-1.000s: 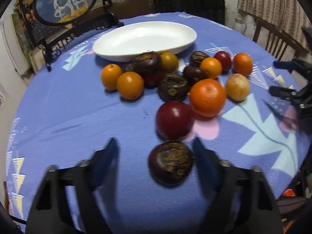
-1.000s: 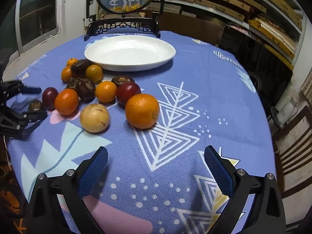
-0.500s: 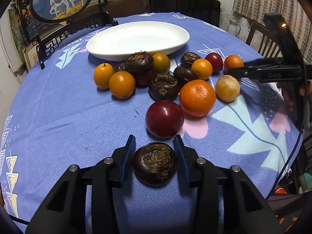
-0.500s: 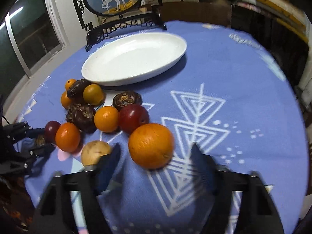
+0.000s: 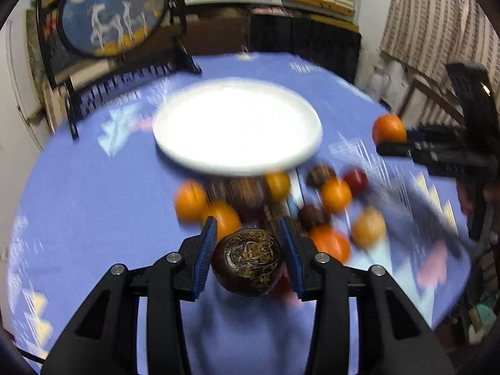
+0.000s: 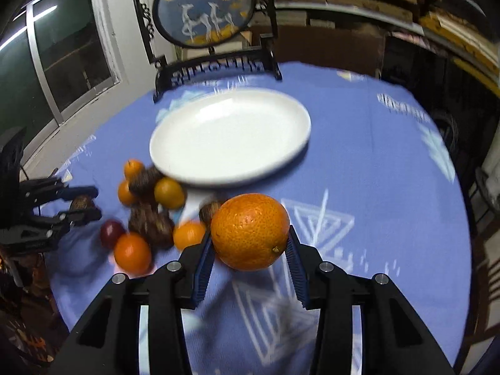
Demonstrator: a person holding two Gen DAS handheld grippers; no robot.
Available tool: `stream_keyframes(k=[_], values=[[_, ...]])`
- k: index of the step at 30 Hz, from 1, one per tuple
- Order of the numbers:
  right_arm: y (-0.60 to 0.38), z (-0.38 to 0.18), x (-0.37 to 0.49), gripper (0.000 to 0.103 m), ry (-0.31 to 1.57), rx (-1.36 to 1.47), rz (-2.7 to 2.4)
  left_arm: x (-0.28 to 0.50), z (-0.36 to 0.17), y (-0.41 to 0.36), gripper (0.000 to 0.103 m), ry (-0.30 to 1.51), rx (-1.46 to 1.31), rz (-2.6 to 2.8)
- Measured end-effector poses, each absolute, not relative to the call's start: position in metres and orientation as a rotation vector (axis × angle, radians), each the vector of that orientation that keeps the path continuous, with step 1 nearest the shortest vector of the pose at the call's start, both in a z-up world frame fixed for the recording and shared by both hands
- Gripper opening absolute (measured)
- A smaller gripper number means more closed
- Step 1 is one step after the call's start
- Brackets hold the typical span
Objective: Organize fruits
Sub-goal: 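Carry both fruits over the white plate and open both tools to release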
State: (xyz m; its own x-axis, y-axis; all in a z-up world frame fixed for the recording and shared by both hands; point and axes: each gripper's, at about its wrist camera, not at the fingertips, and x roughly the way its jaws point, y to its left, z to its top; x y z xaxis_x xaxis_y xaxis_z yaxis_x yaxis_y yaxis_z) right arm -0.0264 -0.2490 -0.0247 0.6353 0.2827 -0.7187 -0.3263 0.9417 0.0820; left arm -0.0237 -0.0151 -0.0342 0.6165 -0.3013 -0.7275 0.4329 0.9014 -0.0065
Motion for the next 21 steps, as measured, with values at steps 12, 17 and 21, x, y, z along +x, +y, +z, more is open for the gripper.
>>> stream_keyframes(k=[12, 17, 21], values=[[-0.202, -0.029, 0.089, 0.044, 0.839, -0.013, 0.379, 0.117, -0.032, -0.059, 0.04, 0.843, 0.213, -0.253], [-0.201, -0.045, 0.123, 0.044, 0.885, 0.006, 0.367, 0.143, -0.053, -0.063, 0.04, 0.897, 0.231, -0.22], [-0.199, -0.053, 0.138, 0.044, 0.903, -0.001, 0.36, 0.155, -0.061, -0.064, 0.041, 0.92, 0.233, -0.211]])
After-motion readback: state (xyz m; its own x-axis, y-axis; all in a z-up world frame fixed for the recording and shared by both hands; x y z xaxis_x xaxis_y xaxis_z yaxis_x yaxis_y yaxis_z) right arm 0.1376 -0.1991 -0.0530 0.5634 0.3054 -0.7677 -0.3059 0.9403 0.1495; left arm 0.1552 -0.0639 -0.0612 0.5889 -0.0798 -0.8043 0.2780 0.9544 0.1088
